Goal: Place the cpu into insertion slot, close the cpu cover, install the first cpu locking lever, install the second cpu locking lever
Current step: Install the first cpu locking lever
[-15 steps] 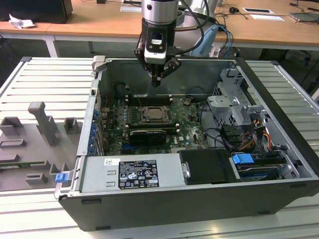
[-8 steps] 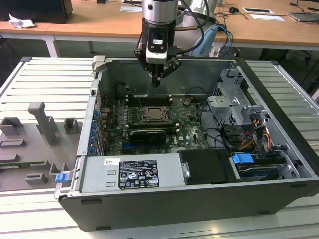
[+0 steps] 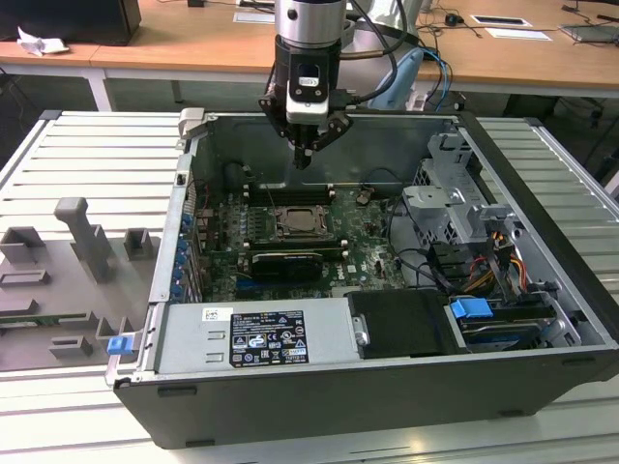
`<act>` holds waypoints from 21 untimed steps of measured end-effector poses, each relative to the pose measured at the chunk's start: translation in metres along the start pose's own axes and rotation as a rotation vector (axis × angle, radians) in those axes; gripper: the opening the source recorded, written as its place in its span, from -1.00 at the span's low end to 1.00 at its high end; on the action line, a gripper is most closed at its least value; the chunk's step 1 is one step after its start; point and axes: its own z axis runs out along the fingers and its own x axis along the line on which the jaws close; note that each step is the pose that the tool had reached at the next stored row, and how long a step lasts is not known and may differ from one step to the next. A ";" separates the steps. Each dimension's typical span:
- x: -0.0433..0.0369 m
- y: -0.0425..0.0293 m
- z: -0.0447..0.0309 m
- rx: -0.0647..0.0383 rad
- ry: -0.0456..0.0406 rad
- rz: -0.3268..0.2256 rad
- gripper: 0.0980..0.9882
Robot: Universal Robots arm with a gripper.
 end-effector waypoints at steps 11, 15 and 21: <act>0.0001 -0.0001 0.0000 0.000 0.0036 -0.099 -0.98; 0.0001 -0.0001 0.0000 0.000 0.0044 -0.123 -0.98; 0.0001 -0.0001 0.0000 0.000 0.0054 -0.151 -0.98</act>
